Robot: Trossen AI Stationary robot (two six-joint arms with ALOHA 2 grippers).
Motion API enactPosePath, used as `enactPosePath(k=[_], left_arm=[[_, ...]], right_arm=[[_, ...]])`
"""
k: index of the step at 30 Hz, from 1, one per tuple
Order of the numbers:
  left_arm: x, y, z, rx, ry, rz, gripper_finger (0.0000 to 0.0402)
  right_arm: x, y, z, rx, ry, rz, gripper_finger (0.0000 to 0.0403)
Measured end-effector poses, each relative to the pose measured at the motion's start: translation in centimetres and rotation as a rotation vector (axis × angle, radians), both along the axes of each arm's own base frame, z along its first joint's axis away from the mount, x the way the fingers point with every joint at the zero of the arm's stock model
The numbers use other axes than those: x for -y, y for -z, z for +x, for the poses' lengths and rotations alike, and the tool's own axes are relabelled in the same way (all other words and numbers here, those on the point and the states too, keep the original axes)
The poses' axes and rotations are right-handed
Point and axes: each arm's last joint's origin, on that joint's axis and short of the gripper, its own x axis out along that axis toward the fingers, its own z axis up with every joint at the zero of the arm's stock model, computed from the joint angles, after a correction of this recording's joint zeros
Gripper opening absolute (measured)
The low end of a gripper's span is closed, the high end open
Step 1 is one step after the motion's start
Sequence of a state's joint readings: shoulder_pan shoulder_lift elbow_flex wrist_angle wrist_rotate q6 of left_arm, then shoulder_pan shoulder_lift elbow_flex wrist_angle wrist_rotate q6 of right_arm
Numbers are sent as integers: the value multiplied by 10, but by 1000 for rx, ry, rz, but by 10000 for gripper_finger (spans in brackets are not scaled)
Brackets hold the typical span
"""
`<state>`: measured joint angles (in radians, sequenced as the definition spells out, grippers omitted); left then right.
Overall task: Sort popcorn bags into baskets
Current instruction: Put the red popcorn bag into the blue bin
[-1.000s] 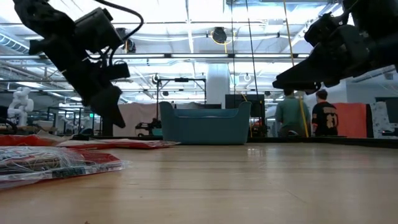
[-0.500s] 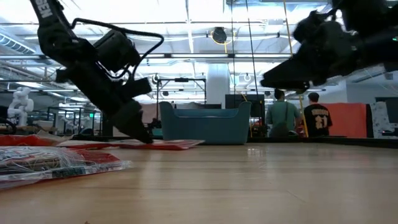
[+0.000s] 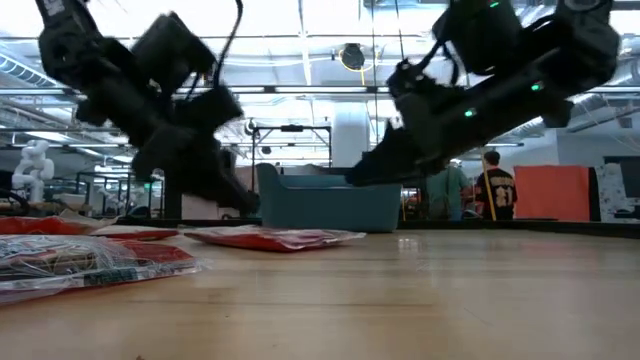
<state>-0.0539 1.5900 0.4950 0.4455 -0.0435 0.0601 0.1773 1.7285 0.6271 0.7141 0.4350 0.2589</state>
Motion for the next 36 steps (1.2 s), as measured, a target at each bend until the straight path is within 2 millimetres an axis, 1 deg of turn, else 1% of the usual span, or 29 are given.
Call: enactPosePath(k=[2, 5, 7, 8, 10, 13, 16, 21, 24, 26, 28, 36], left_arm=[[3, -11, 0, 47, -22, 37, 92], [5, -20, -7, 42, -64, 73, 92], [6, -27, -8, 62, -96, 72, 92], [6, -28, -10, 44, -106, 70, 92], [5, -24, -16, -19, -114, 59, 92], [9, -20, -19, -74, -66, 7, 92], [13, -16, -18, -84, -52, -11, 92], [15, -2, -15, -134, -64, -23, 92], [15, 7, -13, -163, -86, -37, 92], [15, 9, -13, -168, -94, -41, 92], [15, 12, -12, -167, -107, -45, 92], [15, 11, -11, -159, -119, -52, 92]], right_arm=[[6, 2, 7, 17, -17, 90, 160], [16, 6, 17, 31, -16, 253, 160], [21, 12, 20, 3, -29, 291, 161], [22, 13, 23, -2, -33, 297, 162], [22, 16, 28, -14, -45, 317, 167], [21, 24, 35, -39, -42, 329, 179], [23, 34, 45, -63, -40, 352, 193], [27, 42, 62, -49, -40, 367, 211], [28, 43, 64, -41, -68, 387, 209], [28, 43, 64, -42, -90, 399, 199], [28, 43, 64, -42, -99, 398, 181], [27, 40, 65, -12, -144, 403, 62]])
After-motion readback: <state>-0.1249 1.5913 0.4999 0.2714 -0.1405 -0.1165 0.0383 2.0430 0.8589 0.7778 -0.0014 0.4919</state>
